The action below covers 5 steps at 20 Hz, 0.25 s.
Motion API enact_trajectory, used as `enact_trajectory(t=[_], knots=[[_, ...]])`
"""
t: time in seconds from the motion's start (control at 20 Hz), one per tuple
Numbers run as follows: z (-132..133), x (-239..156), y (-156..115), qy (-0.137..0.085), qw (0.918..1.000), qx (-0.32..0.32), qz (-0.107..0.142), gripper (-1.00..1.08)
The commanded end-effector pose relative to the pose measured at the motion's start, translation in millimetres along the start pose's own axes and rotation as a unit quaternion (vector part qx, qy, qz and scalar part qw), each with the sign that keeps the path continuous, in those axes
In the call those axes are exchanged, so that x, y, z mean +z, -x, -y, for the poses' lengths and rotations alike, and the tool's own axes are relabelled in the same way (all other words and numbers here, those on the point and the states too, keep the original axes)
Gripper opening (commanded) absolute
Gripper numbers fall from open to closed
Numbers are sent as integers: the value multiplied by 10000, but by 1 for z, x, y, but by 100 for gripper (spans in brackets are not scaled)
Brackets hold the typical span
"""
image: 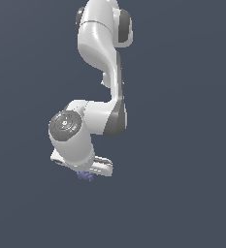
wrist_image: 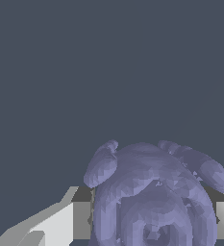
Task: Pick up the object and move it to a goal position.
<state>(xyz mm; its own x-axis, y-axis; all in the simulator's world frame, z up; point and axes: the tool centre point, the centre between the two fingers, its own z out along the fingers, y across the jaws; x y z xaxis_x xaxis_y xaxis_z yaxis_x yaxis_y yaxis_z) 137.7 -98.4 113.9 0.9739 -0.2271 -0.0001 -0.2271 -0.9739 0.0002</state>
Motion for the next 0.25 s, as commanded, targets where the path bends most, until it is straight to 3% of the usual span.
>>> enact_trajectory(t=[0.0,0.2], knots=[[-1,-1,-3,-1,10000,-2,-1,-100],[-1,-1,-4,-1,10000,-2,-1,-100]])
